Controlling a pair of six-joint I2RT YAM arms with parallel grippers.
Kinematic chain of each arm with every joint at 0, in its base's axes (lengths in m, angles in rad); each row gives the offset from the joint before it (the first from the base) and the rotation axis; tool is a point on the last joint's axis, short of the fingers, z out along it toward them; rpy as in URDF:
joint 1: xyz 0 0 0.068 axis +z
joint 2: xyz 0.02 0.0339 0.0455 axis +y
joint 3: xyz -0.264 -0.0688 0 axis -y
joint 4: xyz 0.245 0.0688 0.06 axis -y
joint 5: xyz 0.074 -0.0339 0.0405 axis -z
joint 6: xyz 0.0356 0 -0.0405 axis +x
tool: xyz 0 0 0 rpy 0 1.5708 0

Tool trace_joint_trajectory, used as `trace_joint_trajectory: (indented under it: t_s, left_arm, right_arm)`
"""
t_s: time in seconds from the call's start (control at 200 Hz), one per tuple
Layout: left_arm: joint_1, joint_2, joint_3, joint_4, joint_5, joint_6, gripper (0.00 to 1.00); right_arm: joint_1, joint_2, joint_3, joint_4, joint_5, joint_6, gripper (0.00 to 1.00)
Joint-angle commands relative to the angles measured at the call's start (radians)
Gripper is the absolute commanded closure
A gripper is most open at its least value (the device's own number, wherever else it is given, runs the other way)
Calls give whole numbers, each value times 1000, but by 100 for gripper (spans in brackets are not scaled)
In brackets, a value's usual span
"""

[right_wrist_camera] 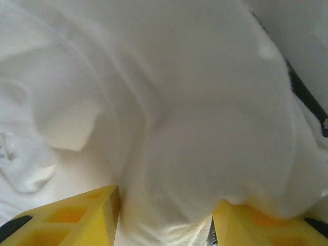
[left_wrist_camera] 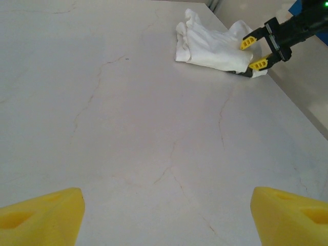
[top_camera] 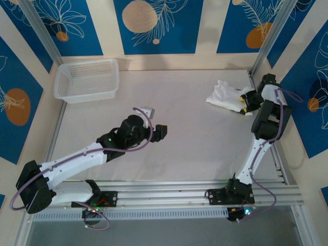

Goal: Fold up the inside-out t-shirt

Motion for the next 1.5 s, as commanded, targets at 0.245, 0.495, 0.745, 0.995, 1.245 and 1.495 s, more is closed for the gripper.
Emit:
trace_joint_trajectory:
  t_s: [0.245, 0.495, 0.745, 0.995, 1.245, 1.495]
  left_arm:
    - [32, 11, -6, 7, -6, -7, 16]
    - [42, 14, -1, -9, 5, -11, 16]
    - [52, 11, -11, 19, 36, -24, 16]
    - [54, -38, -31, -15, 33, -24, 16]
    - [60, -129, -59, -79, -23, -9, 16]
    - [79, -162, -83, -81, -60, -8, 16]
  right_arm:
    - [2, 165, 262, -20, -119, 66, 53]
    - [43, 163, 469, -126, -82, 9, 42]
    - [127, -287, -269, 292, -124, 192, 39]
    - [201, -184, -260, 344, -63, 320, 38]
    - [213, -9, -16, 243, 81, 283, 43]
    - [202, 284, 495, -59, 91, 135, 51]
